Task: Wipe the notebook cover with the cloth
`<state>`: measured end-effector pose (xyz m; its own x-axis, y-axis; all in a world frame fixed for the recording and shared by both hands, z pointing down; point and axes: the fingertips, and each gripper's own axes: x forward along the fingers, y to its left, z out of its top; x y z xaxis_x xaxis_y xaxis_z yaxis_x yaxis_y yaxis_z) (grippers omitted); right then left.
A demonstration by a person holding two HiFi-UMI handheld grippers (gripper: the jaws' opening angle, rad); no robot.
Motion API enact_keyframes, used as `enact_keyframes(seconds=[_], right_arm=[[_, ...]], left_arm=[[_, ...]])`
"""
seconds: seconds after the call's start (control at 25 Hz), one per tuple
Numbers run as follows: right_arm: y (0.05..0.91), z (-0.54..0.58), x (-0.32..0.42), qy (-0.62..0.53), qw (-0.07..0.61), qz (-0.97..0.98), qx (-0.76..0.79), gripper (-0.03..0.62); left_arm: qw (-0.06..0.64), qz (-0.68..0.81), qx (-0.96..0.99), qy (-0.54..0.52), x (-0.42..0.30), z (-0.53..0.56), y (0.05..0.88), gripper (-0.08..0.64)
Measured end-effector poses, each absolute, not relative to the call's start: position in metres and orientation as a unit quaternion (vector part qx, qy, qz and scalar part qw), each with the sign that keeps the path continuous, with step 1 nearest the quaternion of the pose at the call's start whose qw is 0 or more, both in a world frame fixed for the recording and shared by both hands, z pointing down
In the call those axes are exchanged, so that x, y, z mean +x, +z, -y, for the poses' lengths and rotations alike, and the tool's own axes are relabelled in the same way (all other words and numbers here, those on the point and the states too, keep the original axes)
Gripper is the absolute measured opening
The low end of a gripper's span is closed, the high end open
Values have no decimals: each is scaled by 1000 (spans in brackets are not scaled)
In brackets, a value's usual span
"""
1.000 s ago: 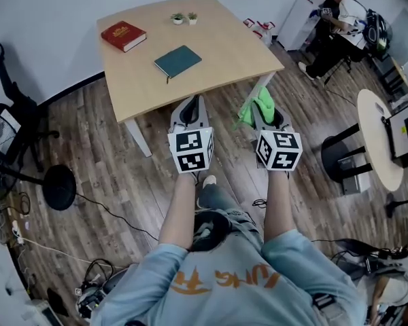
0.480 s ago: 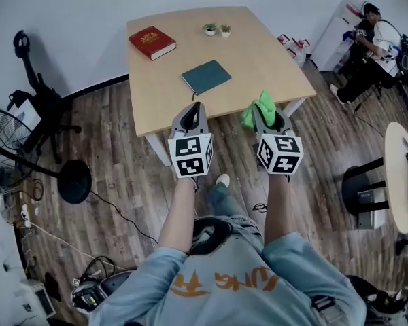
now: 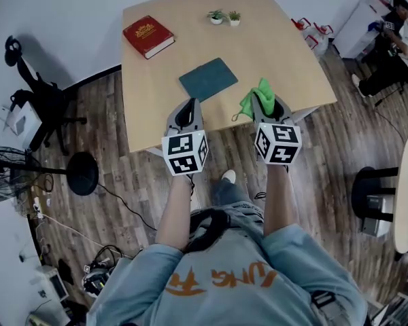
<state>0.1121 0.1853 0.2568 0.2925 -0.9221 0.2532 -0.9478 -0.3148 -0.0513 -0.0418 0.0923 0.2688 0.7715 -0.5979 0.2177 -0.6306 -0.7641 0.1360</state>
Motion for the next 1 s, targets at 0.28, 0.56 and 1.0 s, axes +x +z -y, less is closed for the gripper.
enact_keyframes(seconds=[0.28, 0.56, 1.0], right_arm=[[293, -120, 166, 167, 46, 614, 770, 130], [336, -83, 203, 200, 50, 623, 754, 130], [386, -25, 154, 221, 95, 683, 689, 130]], left_arm=[[112, 343, 924, 123, 18, -40, 293, 18], [127, 362, 908, 169, 48, -15, 335, 18], [164, 415, 874, 194, 3, 11, 389, 18]])
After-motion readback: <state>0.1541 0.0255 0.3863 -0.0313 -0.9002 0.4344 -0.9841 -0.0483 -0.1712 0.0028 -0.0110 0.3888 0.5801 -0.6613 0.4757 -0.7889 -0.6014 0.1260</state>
